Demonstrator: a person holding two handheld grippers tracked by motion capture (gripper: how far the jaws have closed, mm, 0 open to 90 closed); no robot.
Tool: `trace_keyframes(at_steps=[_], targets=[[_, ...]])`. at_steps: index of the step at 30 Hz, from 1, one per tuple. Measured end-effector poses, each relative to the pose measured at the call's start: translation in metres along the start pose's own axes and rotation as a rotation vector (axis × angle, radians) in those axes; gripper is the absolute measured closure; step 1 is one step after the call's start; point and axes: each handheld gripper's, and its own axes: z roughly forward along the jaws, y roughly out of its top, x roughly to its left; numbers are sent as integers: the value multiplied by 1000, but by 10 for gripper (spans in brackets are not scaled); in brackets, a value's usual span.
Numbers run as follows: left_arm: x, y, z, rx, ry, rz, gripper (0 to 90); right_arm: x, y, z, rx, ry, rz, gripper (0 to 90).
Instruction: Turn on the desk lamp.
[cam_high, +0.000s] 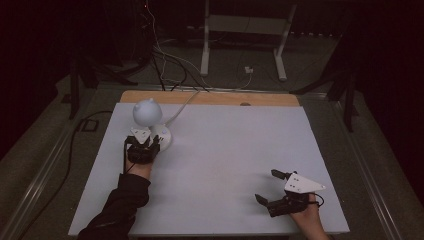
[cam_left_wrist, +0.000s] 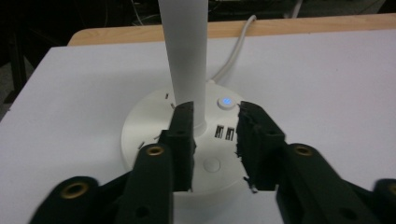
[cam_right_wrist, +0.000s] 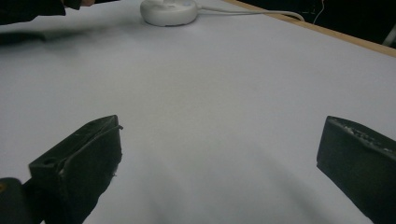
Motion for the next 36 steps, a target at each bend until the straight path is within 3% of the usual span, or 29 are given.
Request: trace_keyframes(at_steps=[5, 14, 21, 36], targets=[[2, -2, 2, 10, -10, 9, 814, 0, 0, 0, 5, 1, -1, 0], [4, -5, 7, 32, -34, 32, 900, 0, 0, 1, 4, 3, -1, 0], [7, -9, 14, 57, -59, 74, 900, 0, 0, 1, 5, 2, 3, 0], [8, -12, 21, 80, -76, 85, 900, 0, 0, 0, 9, 2, -3, 0]])
